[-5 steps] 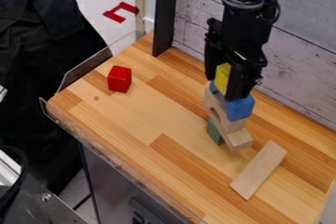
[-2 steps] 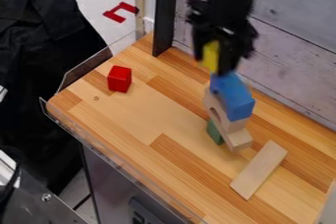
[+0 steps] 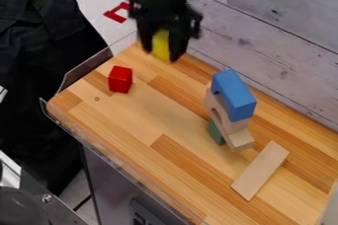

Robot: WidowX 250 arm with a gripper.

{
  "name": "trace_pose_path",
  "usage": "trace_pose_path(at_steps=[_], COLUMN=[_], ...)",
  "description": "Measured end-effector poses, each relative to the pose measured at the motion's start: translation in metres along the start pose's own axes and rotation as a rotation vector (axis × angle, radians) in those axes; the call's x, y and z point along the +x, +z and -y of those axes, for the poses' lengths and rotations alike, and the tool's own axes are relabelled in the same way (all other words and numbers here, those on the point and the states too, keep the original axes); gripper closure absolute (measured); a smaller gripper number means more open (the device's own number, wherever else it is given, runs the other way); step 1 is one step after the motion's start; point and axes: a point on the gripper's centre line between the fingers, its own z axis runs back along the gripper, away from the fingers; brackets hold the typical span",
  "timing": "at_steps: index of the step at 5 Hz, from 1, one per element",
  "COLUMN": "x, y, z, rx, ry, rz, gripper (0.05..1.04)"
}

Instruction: Remove the yellow cube from the tower and put it in the left side of the table

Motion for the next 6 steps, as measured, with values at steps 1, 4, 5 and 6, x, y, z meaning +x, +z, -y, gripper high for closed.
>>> trace_pose_path(at_steps=[1, 4, 5, 6], x=[0.009, 0.017, 0.027, 0.029], y=[-0.024, -0.093, -0.098, -0.097], z=[-0.005, -0.023, -0.029, -0.031], rx=[0.02, 0.078, 0.081, 0.087], ry=[0.073, 0.304, 0.33, 0.345], rz=[-0.049, -0.115, -0.108, -0.108], gripper=[0.492, 0.492, 0.493, 0.493])
